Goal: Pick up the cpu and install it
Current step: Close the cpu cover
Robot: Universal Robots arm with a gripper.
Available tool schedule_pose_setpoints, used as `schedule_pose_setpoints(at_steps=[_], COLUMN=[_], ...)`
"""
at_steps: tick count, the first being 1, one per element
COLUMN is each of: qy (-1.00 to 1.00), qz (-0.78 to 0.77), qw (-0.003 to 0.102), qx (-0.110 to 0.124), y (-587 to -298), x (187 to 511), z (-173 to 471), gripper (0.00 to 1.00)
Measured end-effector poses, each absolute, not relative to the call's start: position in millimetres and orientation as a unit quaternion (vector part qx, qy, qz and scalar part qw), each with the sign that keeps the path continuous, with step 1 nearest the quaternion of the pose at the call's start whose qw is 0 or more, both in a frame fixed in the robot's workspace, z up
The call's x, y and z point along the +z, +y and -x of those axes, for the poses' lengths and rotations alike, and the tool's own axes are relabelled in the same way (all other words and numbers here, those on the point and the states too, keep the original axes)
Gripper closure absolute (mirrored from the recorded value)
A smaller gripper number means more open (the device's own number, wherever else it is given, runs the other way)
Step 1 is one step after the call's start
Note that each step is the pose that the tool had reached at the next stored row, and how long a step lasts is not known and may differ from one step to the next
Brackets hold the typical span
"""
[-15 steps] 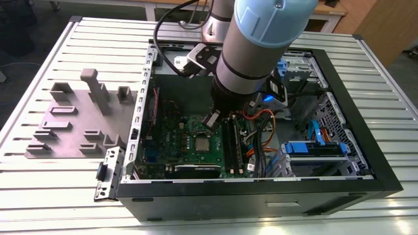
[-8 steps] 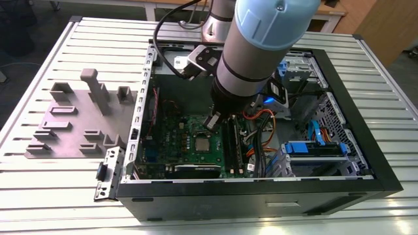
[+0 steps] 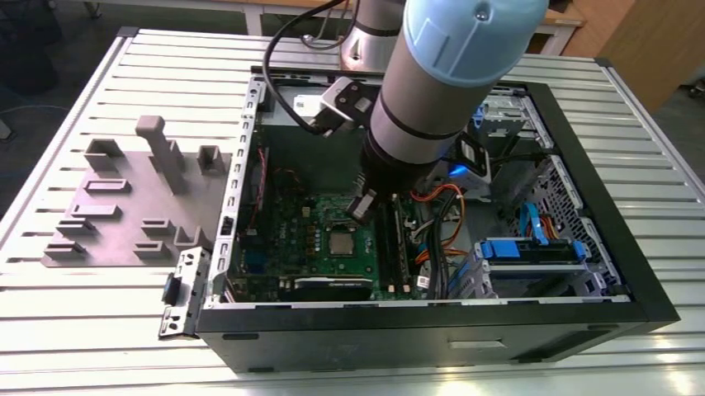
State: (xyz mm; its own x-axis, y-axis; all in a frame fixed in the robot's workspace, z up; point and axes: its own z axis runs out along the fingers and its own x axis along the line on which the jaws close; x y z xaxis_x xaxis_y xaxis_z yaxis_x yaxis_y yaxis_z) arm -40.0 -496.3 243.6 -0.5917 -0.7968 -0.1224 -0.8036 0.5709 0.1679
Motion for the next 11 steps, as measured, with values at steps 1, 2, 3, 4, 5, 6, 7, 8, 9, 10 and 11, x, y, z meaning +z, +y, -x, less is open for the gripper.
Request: schedule_pose_setpoints(at_steps=[1,2,3,4,5,6,7,8,9,10,11], qy=[0.886,0.886,0.886,0.886,0.886,0.886,0.886,0.886,0.886,0.886,0.886], qz=[0.452,0.452,0.451,0.452,0.452,0.452,0.452,0.452,0.452,0.452,0.452], qw=[0.016,0.016,0.016,0.017,0.017,0.017,0.017,0.017,0.017,0.017,0.017], qx=[0.103,0.103,0.103,0.103,0.104,0.104,0.104,0.104,0.104,0.104,0.104], y=[-496.5,-496.7,-496.9,-497.0,-497.0,-497.0,-497.0,-496.9,-496.6,-496.4,-496.1], x=[243.6,243.6,243.6,243.6,243.6,243.6,243.6,243.7,243.9,244.0,244.0], z=[39.6,39.5,39.5,39.4,39.4,39.4,39.4,39.4,39.4,39.6,39.7], gripper=[0.89,0.89,0.89,0.89,0.89,0.89,0.89,0.89,0.89,0.89,0.89])
